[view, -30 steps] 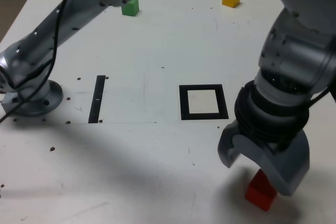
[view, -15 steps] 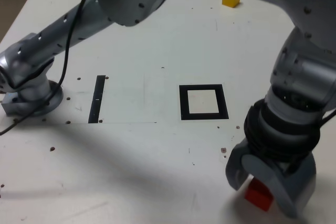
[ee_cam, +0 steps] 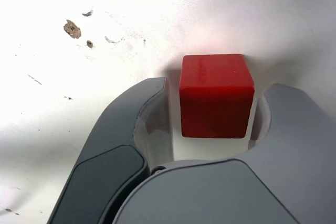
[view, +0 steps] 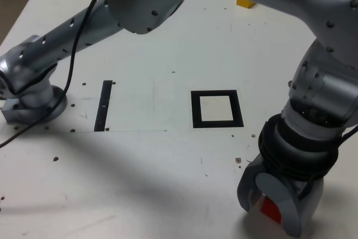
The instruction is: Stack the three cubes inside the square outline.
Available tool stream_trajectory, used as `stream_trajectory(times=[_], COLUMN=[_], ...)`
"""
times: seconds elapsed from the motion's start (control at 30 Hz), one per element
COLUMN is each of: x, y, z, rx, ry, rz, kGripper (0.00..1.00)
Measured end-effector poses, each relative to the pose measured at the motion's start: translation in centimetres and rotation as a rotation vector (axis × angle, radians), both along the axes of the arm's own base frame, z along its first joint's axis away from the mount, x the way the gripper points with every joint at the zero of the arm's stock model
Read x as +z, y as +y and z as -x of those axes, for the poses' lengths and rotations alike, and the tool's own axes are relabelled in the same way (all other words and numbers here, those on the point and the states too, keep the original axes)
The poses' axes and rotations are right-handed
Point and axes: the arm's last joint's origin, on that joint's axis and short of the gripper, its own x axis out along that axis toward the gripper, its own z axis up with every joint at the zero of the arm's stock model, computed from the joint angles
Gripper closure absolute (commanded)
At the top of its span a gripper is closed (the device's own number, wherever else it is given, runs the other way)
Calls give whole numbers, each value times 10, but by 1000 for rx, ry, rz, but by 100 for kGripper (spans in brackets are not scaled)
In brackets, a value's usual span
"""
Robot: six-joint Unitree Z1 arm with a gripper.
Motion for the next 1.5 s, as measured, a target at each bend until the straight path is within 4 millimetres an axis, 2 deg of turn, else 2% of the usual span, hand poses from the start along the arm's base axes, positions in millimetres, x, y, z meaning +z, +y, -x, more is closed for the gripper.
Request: stream_trajectory(times=[0.23, 0.5, 0.97, 1.2, 1.37, 1.5], x=[0, 4, 58, 70, 58, 58], y=[-1, 2, 23, 45, 53, 78], z=[-1, 0, 35, 54, 60, 59], rx=[1, 7, 40, 151, 174, 221], ry=[-8, -28, -65, -28, 10, 16], rz=[5, -16, -20, -55, -86, -105], kGripper=[65, 73, 73, 73, 73, 72])
